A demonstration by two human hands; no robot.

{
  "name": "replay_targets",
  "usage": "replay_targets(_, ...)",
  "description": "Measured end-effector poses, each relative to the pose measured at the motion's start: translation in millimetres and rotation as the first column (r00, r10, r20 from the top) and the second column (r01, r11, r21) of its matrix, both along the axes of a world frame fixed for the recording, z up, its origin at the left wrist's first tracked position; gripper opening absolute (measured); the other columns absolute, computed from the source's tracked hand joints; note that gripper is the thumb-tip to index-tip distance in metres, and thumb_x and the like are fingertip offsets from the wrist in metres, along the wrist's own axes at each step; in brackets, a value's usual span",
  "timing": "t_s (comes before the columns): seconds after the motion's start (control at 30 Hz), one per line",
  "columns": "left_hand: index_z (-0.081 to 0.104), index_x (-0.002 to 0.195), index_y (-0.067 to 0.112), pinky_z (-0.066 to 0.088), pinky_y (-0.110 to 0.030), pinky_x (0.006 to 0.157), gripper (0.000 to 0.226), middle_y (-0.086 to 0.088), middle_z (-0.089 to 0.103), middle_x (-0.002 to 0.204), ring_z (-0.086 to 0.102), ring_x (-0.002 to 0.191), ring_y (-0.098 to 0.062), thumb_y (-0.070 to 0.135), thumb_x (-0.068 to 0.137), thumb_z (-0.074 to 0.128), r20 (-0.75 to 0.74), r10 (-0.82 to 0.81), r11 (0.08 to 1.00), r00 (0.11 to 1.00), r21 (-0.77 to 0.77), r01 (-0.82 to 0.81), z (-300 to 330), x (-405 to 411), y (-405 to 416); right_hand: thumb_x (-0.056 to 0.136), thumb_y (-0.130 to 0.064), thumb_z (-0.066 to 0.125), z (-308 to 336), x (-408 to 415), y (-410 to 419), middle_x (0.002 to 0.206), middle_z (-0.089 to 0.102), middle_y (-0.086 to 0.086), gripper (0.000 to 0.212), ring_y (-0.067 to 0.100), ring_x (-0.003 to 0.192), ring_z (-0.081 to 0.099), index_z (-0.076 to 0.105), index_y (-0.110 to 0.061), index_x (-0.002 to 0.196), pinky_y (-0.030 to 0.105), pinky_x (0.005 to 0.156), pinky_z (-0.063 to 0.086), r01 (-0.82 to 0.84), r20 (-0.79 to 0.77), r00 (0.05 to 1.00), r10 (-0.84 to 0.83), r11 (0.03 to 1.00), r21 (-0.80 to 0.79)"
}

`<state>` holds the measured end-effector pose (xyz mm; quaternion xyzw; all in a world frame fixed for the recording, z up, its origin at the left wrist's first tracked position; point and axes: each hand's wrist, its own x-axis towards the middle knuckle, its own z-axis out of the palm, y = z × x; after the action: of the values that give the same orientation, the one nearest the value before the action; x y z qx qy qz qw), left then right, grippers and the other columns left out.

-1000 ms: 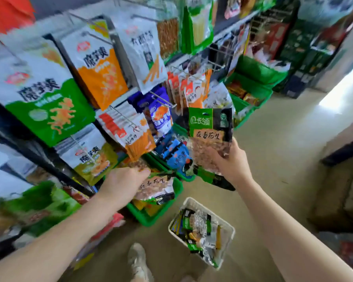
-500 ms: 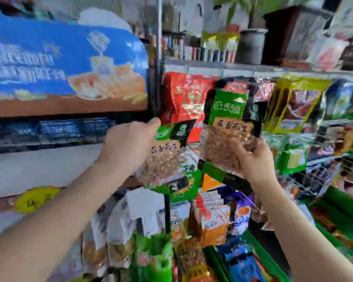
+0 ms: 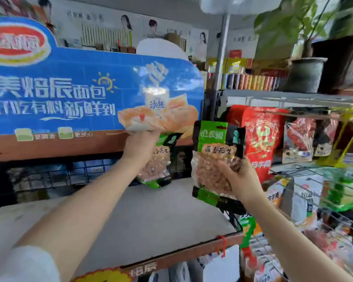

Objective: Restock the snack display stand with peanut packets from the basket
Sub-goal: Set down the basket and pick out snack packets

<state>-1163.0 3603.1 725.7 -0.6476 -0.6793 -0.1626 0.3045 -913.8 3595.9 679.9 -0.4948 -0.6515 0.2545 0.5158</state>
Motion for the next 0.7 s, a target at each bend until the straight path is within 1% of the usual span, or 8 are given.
replay_targets(0.13,0.052,0.117,0.012,0.039,-0.036,0.055,0.026,-0.018,0.066,0.078,0.061,0.073,-0.038,0.016,0.091,0.053,0.382,-0.114,0.984,0.917,0.171,0.052,-33.2,-40.7,5.4,0.084,-0.033,0.064,-18.2,-15.2,15.1,0.099,0.063,0.004,0.031,0.024,0.092,0.060,0.052,-0.011,0.102,0.033,0.077,0.047,0.026,-0.032,0.999,-0.027,0.999,-0.047)
replay_targets(0.2,0.051,0.109,0.007,0.031,-0.033,0.052,0.023,-0.012,0.056,0.064,0.055,0.063,-0.035,0.019,0.090,0.056,0.539,-0.162,0.984,0.826,0.145,0.099,-56.2,-47.8,-3.6,0.080,-0.040,0.065,-25.5,-20.2,22.9,0.106,0.067,0.006,0.038,0.026,0.097,0.064,0.054,-0.014,0.106,0.043,0.087,0.053,-0.023,-0.101,0.995,0.013,0.994,-0.104)
replay_targets(0.27,0.049,0.110,0.006,0.030,-0.031,0.055,0.028,-0.006,0.052,0.068,0.052,0.064,-0.028,0.019,0.088,0.059,0.638,-0.195,0.981,0.745,0.121,0.153,-70.4,-49.5,-10.7,0.077,-0.045,0.067,-31.4,-26.3,29.4,0.108,0.068,0.005,0.041,0.024,0.098,0.066,0.056,-0.020,0.107,0.047,0.090,0.054,-0.127,-0.192,0.977,0.095,0.978,-0.166)
replay_targets(0.4,0.044,0.120,0.009,0.041,-0.026,0.078,0.045,-0.001,0.057,0.101,0.055,0.091,-0.016,0.017,0.083,0.067,0.908,-0.239,0.954,0.344,0.153,0.259,-76.8,-59.6,-13.4,0.088,-0.018,0.061,-35.8,-42.8,37.1,0.091,0.066,-0.006,0.010,-0.003,0.075,0.064,0.057,-0.023,0.095,0.017,0.070,0.053,-0.316,-0.182,0.943,0.280,0.925,-0.211)
replay_targets(0.43,0.041,0.123,0.012,0.046,-0.031,0.085,0.049,-0.001,0.058,0.106,0.058,0.095,-0.017,0.017,0.083,0.067,0.915,-0.204,0.942,0.348,0.087,0.323,-82.8,-62.2,-14.7,0.088,-0.016,0.061,-37.0,-44.3,39.9,0.089,0.066,-0.007,0.011,-0.004,0.074,0.064,0.058,-0.025,0.093,0.020,0.073,0.052,-0.356,-0.135,0.933,0.333,0.906,-0.226)
replay_targets(0.53,0.036,0.121,0.011,0.053,-0.041,0.081,0.043,-0.009,0.069,0.102,0.066,0.086,-0.024,0.016,0.087,0.060,0.754,-0.083,0.933,0.652,-0.170,0.316,-101.6,-66.7,-19.1,0.085,-0.027,0.065,-40.5,-43.7,48.4,0.089,0.065,-0.010,0.011,0.011,0.090,0.063,0.057,-0.029,0.091,0.034,0.088,0.050,-0.348,0.067,0.926,0.372,0.908,-0.235)
replay_targets(0.63,0.035,0.124,0.006,0.051,-0.039,0.066,0.039,-0.016,0.069,0.093,0.066,0.079,-0.034,0.012,0.089,0.051,0.555,-0.040,0.972,0.831,-0.170,0.161,-96.6,-57.9,-16.5,0.085,-0.031,0.064,-36.9,-49.6,54.0,0.097,0.063,-0.001,0.033,0.021,0.097,0.059,0.051,-0.011,0.107,0.025,0.069,0.036,-0.214,0.279,0.928,0.245,0.967,-0.138)
replay_targets(0.7,0.034,0.126,0.002,0.043,-0.039,0.061,0.040,-0.023,0.064,0.095,0.063,0.084,-0.040,0.007,0.089,0.047,0.434,0.044,0.982,0.900,-0.186,0.042,-85.9,-46.2,-8.8,0.085,-0.033,0.063,-35.7,-56.8,57.2,0.114,0.062,0.015,0.055,0.030,0.109,0.057,0.043,0.001,0.124,0.022,0.068,0.030,-0.117,0.369,0.920,0.135,0.991,-0.071)
